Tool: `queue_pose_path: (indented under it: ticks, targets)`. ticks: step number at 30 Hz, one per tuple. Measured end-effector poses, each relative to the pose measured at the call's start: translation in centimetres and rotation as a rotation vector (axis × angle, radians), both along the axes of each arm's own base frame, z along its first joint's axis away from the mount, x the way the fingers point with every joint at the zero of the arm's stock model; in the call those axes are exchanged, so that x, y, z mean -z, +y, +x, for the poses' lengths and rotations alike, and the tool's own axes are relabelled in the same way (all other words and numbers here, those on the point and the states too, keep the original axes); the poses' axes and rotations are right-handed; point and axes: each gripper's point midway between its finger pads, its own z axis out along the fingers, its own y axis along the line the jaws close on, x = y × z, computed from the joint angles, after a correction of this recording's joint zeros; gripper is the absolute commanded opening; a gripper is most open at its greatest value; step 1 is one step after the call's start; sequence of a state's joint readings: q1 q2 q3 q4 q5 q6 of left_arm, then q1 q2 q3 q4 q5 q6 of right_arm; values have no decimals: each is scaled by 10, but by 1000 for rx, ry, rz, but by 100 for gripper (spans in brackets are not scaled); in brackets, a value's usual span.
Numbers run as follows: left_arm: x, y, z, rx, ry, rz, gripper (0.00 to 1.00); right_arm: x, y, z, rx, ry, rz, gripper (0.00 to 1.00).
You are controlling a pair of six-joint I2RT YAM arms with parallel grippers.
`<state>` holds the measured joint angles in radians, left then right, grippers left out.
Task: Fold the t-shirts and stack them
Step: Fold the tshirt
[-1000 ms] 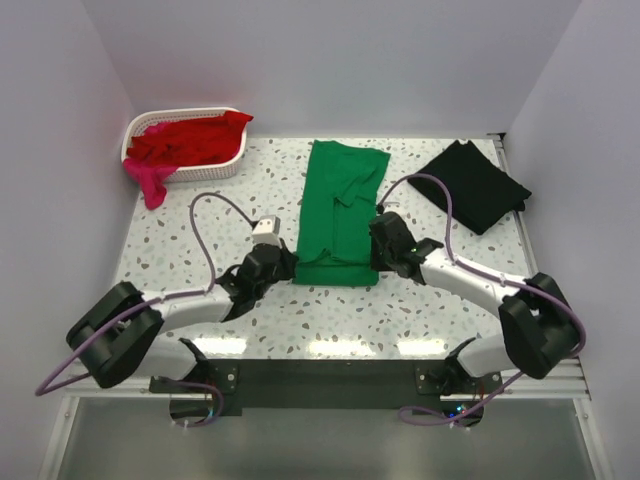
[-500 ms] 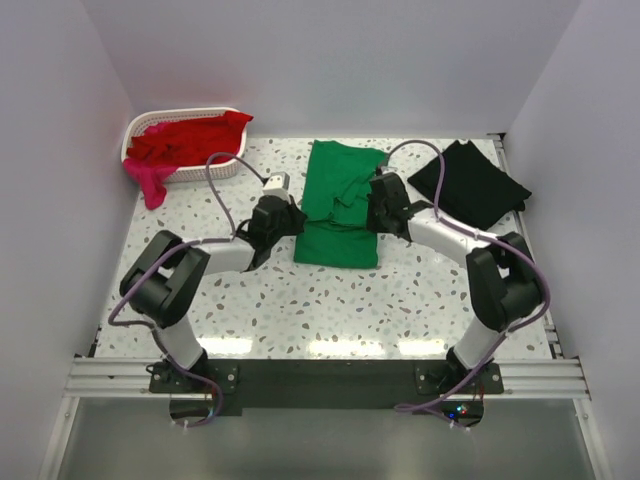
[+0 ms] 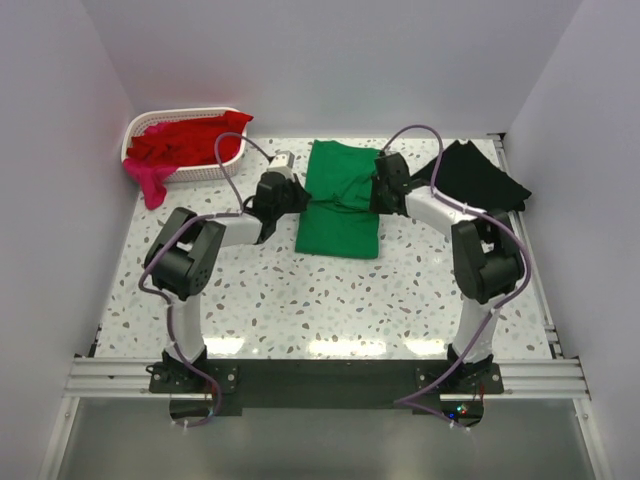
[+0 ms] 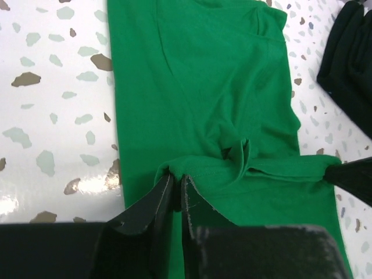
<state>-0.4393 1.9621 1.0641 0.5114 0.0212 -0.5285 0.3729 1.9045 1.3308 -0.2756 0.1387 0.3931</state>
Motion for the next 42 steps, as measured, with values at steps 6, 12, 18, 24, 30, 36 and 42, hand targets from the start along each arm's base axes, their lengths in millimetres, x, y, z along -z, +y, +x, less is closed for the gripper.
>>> queue_pose_path:
  ticks: [6,12,18,24,30,36,42]
  targets:
    - [8,7,10,-11,11,22,84,1,2,19,-18,13,-8,55]
    - [-1,22,-13,-54,-9,37,85,-19,12,18,-67,-17,32,58]
    - [-27,-3,-72,-14,-119,12,85,-38,42,6,-163,-40,109,59]
    - [-15,-36,-113,99,-151,-40,84,-29,72,-7,-251,-9,156,58]
    - [17,-52,-121,158,-135,-100,84,2,82,-14,-278,62,163,58]
    - [34,-58,-129,183,-118,-118,84,18,89,-11,-289,96,150,58]
    - [37,-59,-132,185,-115,-125,84,17,101,4,-299,81,147,59]
